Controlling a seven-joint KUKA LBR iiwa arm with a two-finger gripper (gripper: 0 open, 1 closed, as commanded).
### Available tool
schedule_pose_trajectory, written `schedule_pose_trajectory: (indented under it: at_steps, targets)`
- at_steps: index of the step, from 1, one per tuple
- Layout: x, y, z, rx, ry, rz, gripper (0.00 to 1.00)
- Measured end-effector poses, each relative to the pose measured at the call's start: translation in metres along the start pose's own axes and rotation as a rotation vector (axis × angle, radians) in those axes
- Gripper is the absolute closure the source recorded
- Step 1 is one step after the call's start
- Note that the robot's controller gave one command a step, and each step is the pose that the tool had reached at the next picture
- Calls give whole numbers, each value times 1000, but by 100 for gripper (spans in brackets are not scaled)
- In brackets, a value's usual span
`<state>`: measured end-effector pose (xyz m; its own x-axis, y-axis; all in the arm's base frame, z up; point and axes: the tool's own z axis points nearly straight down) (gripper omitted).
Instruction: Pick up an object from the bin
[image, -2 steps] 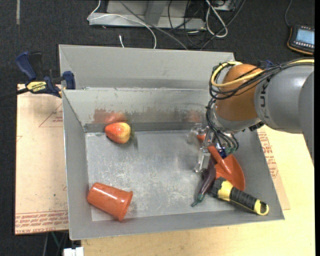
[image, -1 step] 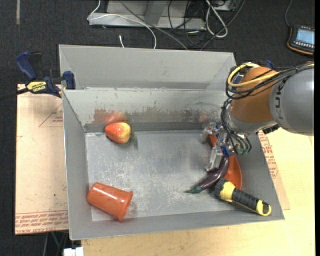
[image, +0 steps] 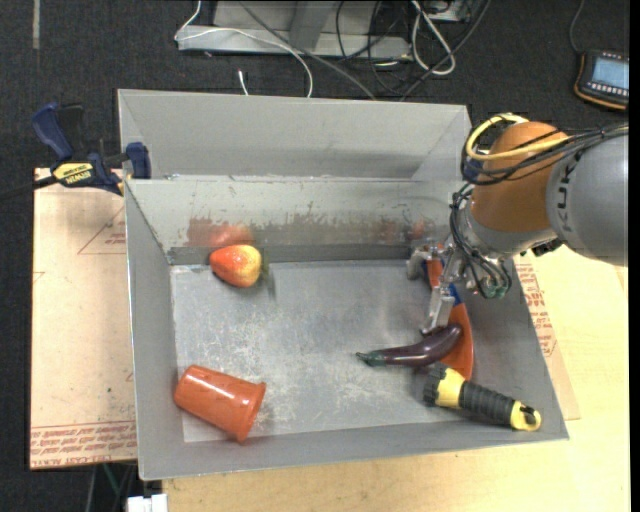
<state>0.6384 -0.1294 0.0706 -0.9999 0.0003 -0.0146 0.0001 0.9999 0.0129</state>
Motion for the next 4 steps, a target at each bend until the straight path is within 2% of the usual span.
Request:
schedule_pose_trajectory:
  at_steps: [1,2,3,4]
  targets:
    - [58,14,0,4,-10,-128,0]
    - [45,-11,-10,-5,-7,-15,100]
    - [45,-11,-10,-5,-7,-15,100]
    - [45,8,-96,-4,-17,-15,100]
